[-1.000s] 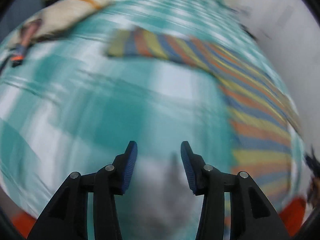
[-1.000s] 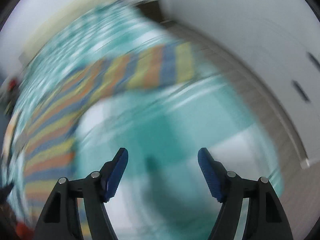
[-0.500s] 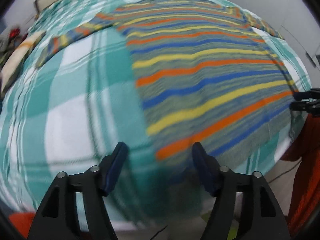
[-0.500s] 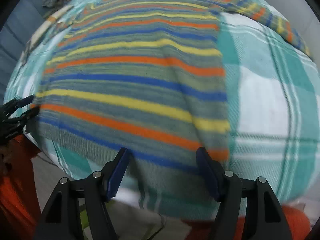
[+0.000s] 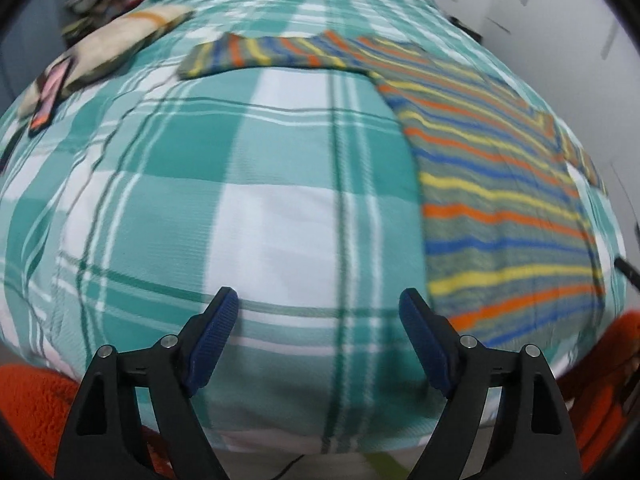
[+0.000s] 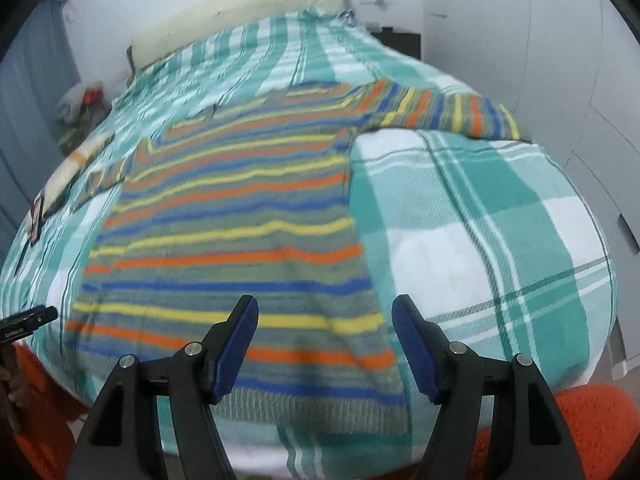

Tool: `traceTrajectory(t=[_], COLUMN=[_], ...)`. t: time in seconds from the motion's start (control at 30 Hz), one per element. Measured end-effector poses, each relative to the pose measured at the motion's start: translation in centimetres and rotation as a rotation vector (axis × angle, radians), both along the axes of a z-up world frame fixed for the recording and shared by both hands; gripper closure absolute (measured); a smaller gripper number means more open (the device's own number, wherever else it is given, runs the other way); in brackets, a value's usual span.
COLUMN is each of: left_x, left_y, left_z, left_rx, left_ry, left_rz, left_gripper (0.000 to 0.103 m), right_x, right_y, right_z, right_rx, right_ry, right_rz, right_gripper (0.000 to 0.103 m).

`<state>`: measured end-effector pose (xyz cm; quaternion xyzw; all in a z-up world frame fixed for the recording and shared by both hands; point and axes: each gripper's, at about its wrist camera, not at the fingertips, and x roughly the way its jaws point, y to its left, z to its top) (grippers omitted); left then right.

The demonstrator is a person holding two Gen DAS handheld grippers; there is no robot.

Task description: Fold small clothes

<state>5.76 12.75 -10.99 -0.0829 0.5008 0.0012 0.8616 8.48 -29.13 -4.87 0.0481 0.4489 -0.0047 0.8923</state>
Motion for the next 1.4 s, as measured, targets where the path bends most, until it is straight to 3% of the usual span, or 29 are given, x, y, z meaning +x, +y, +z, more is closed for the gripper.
traceTrajectory(t=[0.17,0.27,0.37,0.47,0.53,0.67,0.8,0.87,0.93,1.0,1.1,1.4], left_x=[0.0,-0.1,0.9,3.8,6.0,10.7,15.0,17.4,19.3,19.5,19.4,19.4], left_y=[2.4,3.0,3.2,3.8,4.3,5.8,6.4,6.6,7.0,7.6,8.4,7.9], left_z=[-1.3,-0.3,0.7,1.8,1.6,0.2,-0.2,-1.2,-3.2,-4.3,-4.3,-4.2], left_rx=[0.016,-0.011,0.034,0.070,0.089,0.176,0.171,0.171,0.223,0.208,0.145,0.181], left_ry=[0.036,-0.006,-0.040,-0.094,-0.109,-0.114,-0.134,-0.110,-0.065,-0.125,-0.137,-0.140], left_rz=[0.080,0.080,0.055,0.024,-0.008,-0.006,-0.019,-0.020,-0.017,-0.055,-0.052,-0.054], left_gripper=[0.020,0.019,0.019,0.017,0.009,0.012,0.010,0.003,0.000,0.000,0.000,0.000], right_x=[0.1,-0.5,-0.6,-0.4,-0.4,-0.6,0.7,2.8,4.9,7.5,10.4,12.5], right_y=[0.7,1.2,1.3,1.6,1.8,2.2,1.0,-0.3,-1.2,-2.4,-4.7,-9.4], right_z=[0.3,0.8,0.9,1.1,1.3,1.8,2.8,3.2,3.2,2.7,1.6,-5.0], right_rx=[-0.010,-0.020,-0.027,-0.040,-0.046,-0.063,-0.055,-0.094,-0.129,-0.182,-0.193,-0.122], right_ry=[-0.014,-0.055,-0.066,-0.077,-0.092,-0.114,-0.130,-0.130,-0.124,-0.107,-0.080,0.018], right_rz=[0.013,0.026,0.028,0.031,0.033,0.041,0.018,-0.017,-0.024,-0.036,-0.095,-0.267], right_gripper=[0.034,0.034,0.033,0.033,0.033,0.032,0.027,0.023,0.023,0.023,0.023,0.019])
